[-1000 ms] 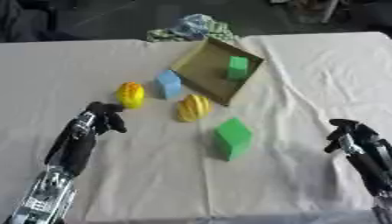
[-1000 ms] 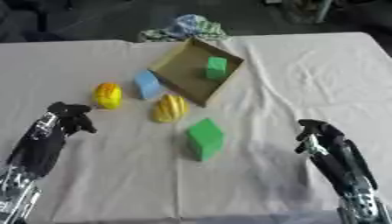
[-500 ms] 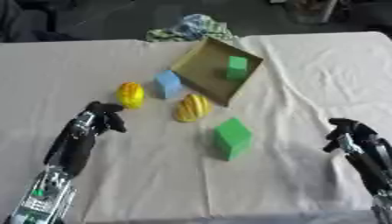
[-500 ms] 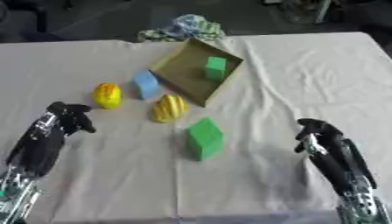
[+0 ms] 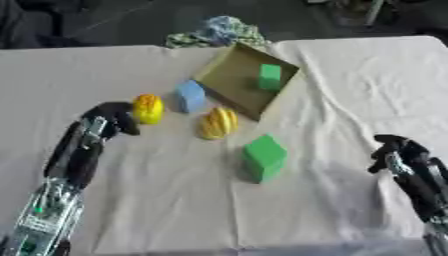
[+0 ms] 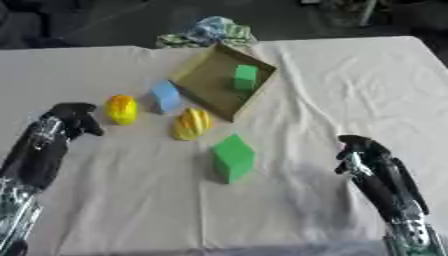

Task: Pick up objects on the table and place them in the box.

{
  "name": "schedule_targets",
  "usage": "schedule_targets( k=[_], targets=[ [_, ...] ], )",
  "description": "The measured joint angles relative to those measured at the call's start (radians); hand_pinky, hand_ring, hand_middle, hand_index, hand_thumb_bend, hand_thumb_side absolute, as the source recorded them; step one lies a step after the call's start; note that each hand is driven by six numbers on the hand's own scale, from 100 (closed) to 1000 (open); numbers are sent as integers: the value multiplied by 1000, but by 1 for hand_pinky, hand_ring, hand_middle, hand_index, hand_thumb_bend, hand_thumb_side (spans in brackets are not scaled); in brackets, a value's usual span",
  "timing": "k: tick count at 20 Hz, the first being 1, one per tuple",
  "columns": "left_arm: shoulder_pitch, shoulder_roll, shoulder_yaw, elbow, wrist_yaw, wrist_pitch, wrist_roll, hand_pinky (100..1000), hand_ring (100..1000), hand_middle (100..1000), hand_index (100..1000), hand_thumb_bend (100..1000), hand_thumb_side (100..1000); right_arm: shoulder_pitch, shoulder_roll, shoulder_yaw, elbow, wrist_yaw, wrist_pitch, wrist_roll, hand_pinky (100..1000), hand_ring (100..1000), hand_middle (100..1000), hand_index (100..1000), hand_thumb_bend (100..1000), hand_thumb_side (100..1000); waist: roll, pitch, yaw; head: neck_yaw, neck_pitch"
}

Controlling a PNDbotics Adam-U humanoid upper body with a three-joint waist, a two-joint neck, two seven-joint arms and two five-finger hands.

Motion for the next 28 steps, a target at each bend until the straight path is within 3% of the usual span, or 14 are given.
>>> schedule_targets(
  k=[4,7,9,14,17,23,28],
  targets=[
    [-104,92,14,-12,-55,-9,-30,710,643,609,841,100,353,4,-9,0,0,3,0,0,498,422,480,741,100,538,14,-1,-12,-5,0],
    [-178,166,-13,28,-100,-11,-73,755,690,676,881,100,258,13,-15,5,1,6,-1,5,498,422,480,741,100,534,21,-5,-27,-6,0],
    [-232,217,-53,72,-133,1,-104,769,709,710,901,100,331,15,-18,7,1,7,-1,8,498,422,480,741,100,533,23,-16,-40,-5,0],
    [-376,357,-190,210,-221,73,-193,778,708,717,891,100,299,17,-21,19,2,7,-5,18,498,422,480,741,100,539,24,-17,-68,7,0],
    [-461,423,-273,295,-274,101,-246,778,711,718,892,100,352,16,-21,24,4,6,-6,23,498,422,480,742,100,531,24,-17,-75,14,0],
    [-607,402,-369,458,-376,159,-347,775,718,721,891,100,470,12,-21,23,4,6,-7,23,499,422,480,742,100,533,23,-17,-60,5,0],
    [-644,366,-377,595,-459,134,-431,768,716,709,872,119,603,12,-21,21,4,6,-7,23,499,422,480,742,100,530,23,-17,-54,-2,0]
  ],
)
